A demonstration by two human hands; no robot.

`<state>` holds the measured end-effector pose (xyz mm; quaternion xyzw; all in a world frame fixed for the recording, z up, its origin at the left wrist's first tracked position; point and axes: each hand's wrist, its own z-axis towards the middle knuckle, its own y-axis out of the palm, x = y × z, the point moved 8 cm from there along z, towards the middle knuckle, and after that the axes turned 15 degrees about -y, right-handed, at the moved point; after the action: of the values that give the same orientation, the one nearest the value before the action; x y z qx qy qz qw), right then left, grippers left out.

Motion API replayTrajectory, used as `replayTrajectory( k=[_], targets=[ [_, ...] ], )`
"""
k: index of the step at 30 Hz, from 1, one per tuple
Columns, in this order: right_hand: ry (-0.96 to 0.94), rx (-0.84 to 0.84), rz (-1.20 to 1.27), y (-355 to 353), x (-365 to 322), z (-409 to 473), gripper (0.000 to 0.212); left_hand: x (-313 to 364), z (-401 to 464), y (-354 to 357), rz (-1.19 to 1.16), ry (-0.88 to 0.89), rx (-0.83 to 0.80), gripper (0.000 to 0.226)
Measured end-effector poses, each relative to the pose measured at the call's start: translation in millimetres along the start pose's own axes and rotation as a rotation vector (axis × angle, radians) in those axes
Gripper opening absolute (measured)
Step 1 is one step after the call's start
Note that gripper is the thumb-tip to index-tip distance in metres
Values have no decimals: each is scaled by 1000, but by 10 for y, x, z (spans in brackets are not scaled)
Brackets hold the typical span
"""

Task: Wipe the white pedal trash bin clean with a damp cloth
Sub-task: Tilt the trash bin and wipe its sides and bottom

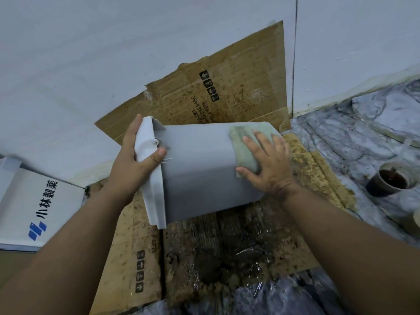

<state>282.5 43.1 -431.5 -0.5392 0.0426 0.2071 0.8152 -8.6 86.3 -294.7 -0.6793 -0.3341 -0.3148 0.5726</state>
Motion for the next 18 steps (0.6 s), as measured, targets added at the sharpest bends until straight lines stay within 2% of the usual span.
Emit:
replayTrajectory(
  k=[4,8,11,14,18],
  targets=[
    [70,16,126,-1,319,11,85,-64,-105,117,93,41,-151,113],
    [96,65,203,-13,206,88,78,-58,-78,187,172,60,-98,120],
    [-85,128,185,-52,-451,290,67,-107,-17,136,198,64,-39,124],
    [-286,153,134,-66,-1168,482,66,-173,0,102,185,43,-43,128],
    [-385,153,24,-87,-1241,535,67,-201,-17,99,176,18,-37,125]
  ],
)
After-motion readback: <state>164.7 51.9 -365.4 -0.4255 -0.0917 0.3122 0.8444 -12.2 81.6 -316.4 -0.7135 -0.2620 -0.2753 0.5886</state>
